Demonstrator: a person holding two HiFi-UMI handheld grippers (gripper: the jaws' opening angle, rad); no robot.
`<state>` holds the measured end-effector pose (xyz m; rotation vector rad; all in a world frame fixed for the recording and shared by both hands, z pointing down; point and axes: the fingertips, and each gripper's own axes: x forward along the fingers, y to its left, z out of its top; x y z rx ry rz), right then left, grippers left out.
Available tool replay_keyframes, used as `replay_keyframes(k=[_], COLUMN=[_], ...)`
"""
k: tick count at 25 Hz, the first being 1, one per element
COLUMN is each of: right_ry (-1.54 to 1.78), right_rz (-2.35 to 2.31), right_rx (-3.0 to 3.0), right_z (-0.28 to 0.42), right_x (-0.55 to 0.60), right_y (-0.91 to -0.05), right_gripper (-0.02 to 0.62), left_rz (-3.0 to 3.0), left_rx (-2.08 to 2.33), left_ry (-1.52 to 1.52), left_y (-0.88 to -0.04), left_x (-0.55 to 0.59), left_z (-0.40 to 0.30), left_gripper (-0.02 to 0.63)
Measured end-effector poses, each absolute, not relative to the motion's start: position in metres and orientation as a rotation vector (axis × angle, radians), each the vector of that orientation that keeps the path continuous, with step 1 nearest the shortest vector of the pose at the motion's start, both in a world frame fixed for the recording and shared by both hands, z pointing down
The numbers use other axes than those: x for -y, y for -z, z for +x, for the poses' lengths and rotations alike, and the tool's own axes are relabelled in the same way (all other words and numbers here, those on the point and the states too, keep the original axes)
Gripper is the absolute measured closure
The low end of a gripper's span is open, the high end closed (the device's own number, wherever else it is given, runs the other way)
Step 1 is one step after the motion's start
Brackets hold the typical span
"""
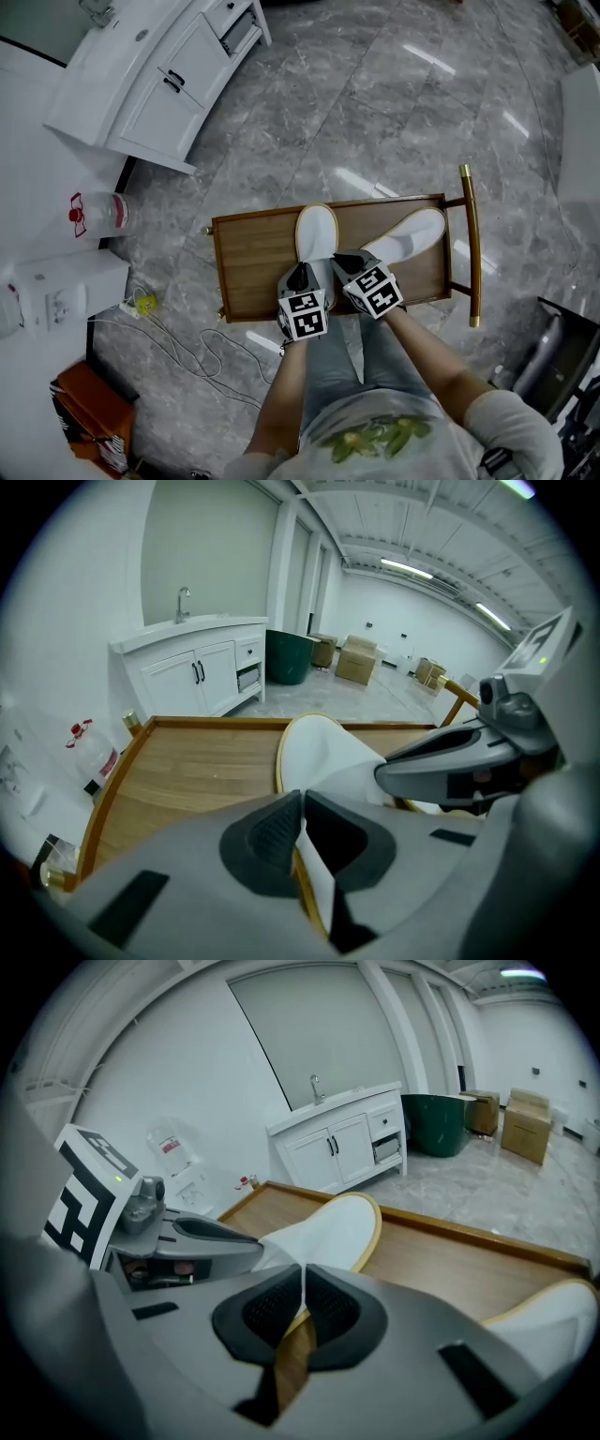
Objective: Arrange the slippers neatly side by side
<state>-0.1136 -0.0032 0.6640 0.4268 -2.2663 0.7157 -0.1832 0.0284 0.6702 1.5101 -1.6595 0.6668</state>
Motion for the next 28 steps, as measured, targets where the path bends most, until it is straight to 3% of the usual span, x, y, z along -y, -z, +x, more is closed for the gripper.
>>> replay_keyframes(k=[18,22,28], right_ry=[-0.773,-0.765,-0.759], right_rz=[0.426,0.422,0.417], right_rx=[2.24,2.214,2.257], right_z=[-0.11,-0.102,-0.094], right_x=[-0.003,-0.008,-0.008], right_y=[-0.682,-0.676,-0.631], right_gripper=[0.552,0.501,0.488], left_rz=[1.554,1.555,1.618], left_rx=[1.585,1.549,1.546], left_ry=[-0.732,-0.756,-0.717], left_y=[-0.682,-0.677,-0.636], left_x=[-0.029,-0.034,-0.034], left_z=[-0.177,-0.175,-0.176], left_gripper=[0.575,0.503,0.439])
